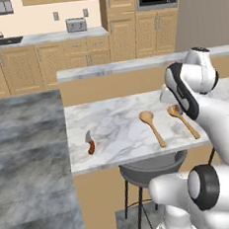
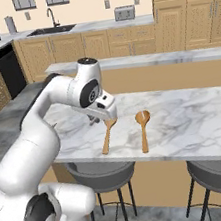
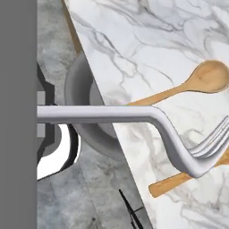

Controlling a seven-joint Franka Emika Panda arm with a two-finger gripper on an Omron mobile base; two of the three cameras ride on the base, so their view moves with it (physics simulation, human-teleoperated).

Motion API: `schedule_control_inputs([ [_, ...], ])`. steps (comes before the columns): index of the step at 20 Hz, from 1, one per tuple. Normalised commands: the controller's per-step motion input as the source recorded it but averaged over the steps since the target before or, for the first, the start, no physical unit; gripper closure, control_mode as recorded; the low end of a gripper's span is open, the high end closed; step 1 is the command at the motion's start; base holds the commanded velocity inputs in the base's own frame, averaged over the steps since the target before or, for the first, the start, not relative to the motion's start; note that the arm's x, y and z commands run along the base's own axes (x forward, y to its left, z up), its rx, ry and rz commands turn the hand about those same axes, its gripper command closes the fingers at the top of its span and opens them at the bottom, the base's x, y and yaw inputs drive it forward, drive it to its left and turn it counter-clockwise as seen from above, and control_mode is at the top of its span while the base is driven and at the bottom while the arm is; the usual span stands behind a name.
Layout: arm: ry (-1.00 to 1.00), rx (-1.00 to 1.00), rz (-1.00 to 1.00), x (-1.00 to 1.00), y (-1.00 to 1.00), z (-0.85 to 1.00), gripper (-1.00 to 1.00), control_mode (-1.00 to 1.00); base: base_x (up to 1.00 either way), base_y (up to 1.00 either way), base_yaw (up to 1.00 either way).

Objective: Pick up the metallic utensils from the counter and place them in the open drawer. Make sure not to pick up any wooden utensils.

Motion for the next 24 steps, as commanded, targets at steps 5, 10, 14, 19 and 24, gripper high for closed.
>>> schedule_control_inputs([
  [5,0.05,-0.03,0.00,-0.40,0.79,-0.01,1.00,-1.00,0.00,0.00,0.00],
  [10,0.07,-0.02,0.00,-0.15,0.42,-0.05,1.00,-1.00,0.00,0.00,0.00],
  [14,0.01,0.00,0.00,0.00,0.17,-0.06,1.00,-1.00,0.00,0.00,0.00],
  [19,0.00,0.00,0.00,0.00,0.00,0.00,1.00,-1.00,0.00,0.00,0.00],
  [24,0.00,0.00,0.00,0.00,0.00,0.00,1.00,-1.00,0.00,0.00,0.00],
])
